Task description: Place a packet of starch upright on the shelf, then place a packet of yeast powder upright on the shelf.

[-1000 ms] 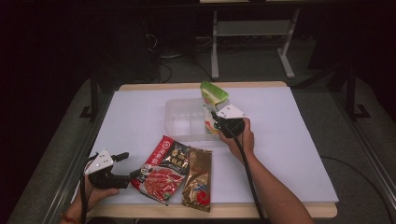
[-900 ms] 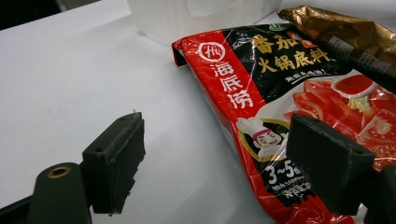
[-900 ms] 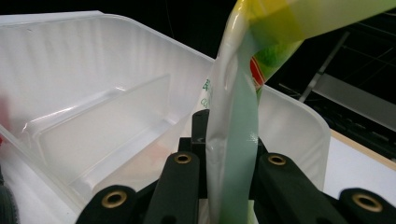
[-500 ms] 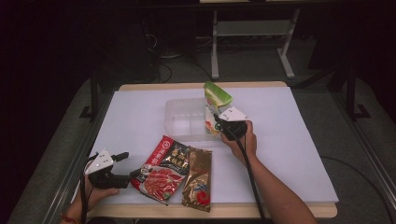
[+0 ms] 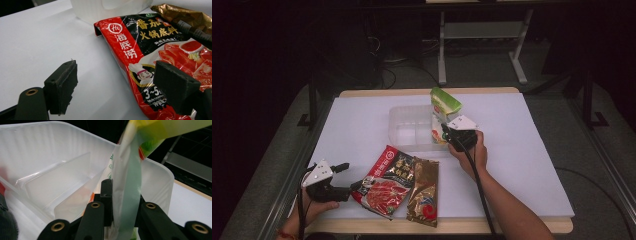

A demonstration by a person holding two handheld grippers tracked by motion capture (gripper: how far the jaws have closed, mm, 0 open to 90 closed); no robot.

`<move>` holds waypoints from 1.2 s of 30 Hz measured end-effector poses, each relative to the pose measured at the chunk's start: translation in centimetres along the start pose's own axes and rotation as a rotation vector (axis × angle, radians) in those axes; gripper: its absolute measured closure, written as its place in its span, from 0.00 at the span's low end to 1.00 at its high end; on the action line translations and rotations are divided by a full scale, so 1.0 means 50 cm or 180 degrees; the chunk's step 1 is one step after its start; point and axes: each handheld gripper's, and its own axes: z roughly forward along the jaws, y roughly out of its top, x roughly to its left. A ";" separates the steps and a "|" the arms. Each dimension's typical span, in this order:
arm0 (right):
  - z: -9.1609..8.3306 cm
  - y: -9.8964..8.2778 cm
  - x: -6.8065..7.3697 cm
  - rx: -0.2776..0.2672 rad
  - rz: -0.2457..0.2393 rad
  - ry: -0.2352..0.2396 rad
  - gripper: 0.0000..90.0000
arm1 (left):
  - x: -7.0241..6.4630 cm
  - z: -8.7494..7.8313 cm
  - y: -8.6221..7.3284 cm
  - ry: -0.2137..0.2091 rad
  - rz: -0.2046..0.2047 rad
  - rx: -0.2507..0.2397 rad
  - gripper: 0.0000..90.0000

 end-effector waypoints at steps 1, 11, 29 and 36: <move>-0.001 -0.001 -0.004 -0.0002 0.0027 0.0027 0.86 | 0.000 0.000 0.001 -0.0003 -0.0012 -0.0005 0.21; -0.030 -0.007 -0.026 0.0009 -0.0017 0.0245 0.80 | 0.000 -0.006 0.025 -0.0016 -0.0067 -0.0090 0.22; -0.148 -0.046 -0.050 0.0069 -0.0264 0.0807 0.64 | -0.023 0.003 0.067 -0.0068 -0.0039 -0.0074 0.22; -0.158 -0.069 -0.059 0.0158 -0.0158 0.0989 0.56 | -0.042 0.021 0.105 -0.0135 -0.0060 -0.0048 0.22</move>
